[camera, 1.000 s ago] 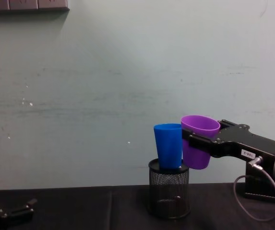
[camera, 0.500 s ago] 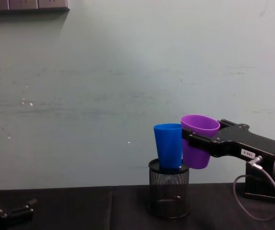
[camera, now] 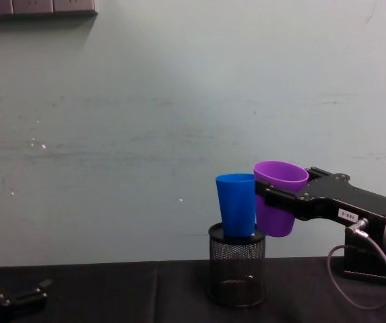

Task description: Pick up one cup with a gripper and tap it against the other cup.

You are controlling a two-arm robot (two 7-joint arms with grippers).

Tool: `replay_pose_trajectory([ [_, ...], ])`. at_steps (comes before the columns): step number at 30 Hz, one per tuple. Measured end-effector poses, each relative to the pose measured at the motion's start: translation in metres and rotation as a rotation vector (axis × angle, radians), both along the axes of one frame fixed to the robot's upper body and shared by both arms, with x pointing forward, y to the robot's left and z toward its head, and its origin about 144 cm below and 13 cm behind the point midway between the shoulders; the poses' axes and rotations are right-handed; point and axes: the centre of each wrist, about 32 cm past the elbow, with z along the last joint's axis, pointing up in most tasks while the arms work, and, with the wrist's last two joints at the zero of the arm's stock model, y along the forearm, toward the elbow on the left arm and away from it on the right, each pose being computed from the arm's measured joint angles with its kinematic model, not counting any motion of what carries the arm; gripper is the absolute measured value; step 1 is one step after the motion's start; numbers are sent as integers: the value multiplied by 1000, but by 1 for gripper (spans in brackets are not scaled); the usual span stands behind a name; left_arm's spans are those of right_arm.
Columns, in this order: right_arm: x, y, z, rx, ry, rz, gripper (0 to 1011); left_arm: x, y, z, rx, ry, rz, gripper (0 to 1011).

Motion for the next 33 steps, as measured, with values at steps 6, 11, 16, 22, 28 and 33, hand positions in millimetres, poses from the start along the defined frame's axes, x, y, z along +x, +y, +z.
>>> replay_pose_trajectory([
  [6, 0, 0, 0, 0, 0, 0, 733, 0, 0, 0, 0, 0, 0, 1011],
  [11, -2, -1, -1, -1, 3, 1, 733, 0, 0, 0, 0, 0, 0, 1011],
  [16, -7, -2, -3, 4, 14, 6, 733, 0, 0, 0, 0, 0, 0, 1012],
  [22, -10, -3, -5, 11, 24, 7, 733, 0, 0, 0, 0, 0, 0, 1011],
  [28, -15, -4, -7, 12, 33, 11, 733, 0, 0, 0, 0, 0, 0, 1012],
  [33, -19, -4, -8, 8, 44, 8, 733, 0, 0, 0, 0, 0, 0, 1011],
])
